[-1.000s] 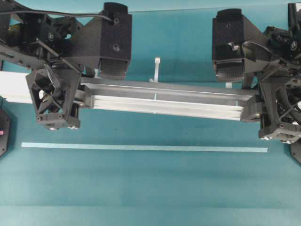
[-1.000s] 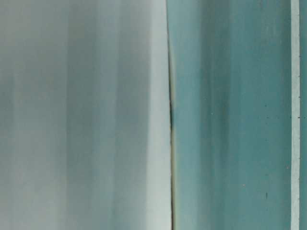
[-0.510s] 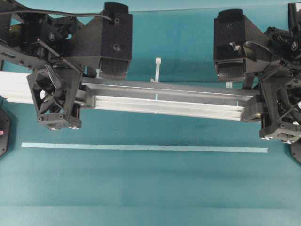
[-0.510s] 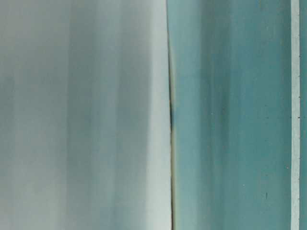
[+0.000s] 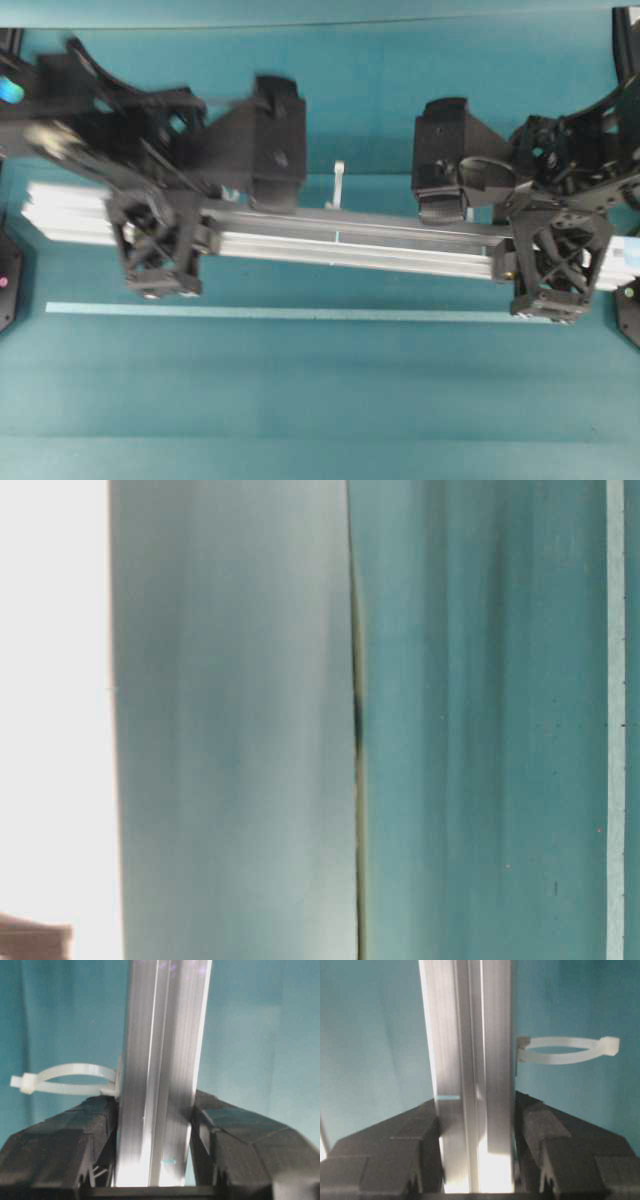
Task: Lift the large metal rail with both hands.
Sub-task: 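Lower the rail back toward the table with both grippers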
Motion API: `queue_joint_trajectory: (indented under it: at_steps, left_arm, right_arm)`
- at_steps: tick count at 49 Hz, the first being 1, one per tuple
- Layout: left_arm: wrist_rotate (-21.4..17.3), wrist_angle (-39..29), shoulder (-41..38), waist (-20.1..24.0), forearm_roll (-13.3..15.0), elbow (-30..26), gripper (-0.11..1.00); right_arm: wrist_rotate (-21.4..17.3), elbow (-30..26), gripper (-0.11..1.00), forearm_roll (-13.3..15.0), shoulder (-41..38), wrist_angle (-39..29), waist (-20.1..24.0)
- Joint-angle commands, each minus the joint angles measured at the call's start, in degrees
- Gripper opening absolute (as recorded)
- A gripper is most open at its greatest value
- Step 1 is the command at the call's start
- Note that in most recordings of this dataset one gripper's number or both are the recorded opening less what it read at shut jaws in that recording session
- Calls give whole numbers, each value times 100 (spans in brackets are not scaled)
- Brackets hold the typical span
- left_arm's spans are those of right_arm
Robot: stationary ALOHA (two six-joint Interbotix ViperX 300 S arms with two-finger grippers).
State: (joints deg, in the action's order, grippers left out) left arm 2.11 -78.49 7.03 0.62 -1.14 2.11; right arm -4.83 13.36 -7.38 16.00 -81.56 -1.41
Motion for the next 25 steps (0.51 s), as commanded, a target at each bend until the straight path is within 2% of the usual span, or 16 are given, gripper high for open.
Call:
queue_joint_trajectory:
  at_steps: [1, 9, 19, 25]
  left_arm:
    - [26, 431, 220, 18, -35, 387, 37]
    - [26, 1327, 343, 26, -44, 1204, 37]
    - [79, 1811, 325, 35, -35, 1942, 37]
    - [105, 2215, 229, 53, -35, 2364, 37]
  right_arm:
    - [70, 334, 40, -18, 132, 413, -53]
    - [132, 976, 40, 9, 132, 932, -44]
    - [176, 1644, 40, 176, 53, 1608, -53]
    - [272, 1986, 40, 185, 35, 2171, -44]
